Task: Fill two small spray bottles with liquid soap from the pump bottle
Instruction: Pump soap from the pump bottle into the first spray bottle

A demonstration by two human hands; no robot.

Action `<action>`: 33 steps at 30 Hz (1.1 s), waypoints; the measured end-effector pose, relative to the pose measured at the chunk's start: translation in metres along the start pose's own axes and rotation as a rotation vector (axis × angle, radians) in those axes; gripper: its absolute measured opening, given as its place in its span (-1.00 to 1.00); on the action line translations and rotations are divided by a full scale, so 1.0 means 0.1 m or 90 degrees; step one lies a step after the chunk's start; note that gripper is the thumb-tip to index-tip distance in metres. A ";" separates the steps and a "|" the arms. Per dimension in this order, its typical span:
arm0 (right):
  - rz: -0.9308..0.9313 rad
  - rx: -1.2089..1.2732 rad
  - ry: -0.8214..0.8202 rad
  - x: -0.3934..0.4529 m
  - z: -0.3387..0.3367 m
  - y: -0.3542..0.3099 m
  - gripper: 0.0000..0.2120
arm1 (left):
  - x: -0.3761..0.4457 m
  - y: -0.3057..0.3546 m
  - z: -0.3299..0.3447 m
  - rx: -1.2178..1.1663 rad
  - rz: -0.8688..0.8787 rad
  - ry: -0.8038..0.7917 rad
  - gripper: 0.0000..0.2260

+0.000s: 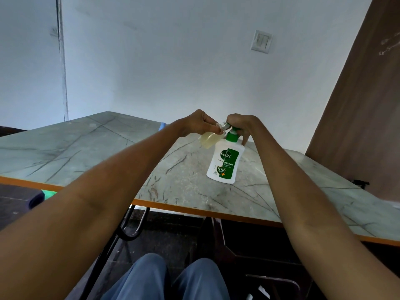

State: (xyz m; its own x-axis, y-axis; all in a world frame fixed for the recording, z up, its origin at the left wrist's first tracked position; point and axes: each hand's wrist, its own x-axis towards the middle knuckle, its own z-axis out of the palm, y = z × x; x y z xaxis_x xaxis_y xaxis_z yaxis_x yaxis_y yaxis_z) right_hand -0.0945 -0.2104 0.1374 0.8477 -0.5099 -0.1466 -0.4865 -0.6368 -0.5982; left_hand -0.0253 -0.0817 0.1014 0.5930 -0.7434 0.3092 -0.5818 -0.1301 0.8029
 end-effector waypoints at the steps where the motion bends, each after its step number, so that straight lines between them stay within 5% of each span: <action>1: -0.002 0.002 0.005 0.01 0.00 0.01 -0.80 | 0.00 -0.01 0.00 -0.003 0.001 0.001 -0.71; 33: 0.001 -0.018 0.020 -0.09 0.01 -0.02 -0.82 | -0.06 -0.01 -0.01 -0.006 0.008 0.007 -0.70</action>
State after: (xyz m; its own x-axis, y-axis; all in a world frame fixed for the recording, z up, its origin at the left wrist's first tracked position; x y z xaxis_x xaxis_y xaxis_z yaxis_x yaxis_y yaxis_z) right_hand -0.1010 -0.2043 0.1395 0.8401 -0.5285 -0.1223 -0.4940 -0.6521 -0.5751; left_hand -0.0279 -0.0771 0.0994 0.5917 -0.7380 0.3244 -0.5842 -0.1153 0.8034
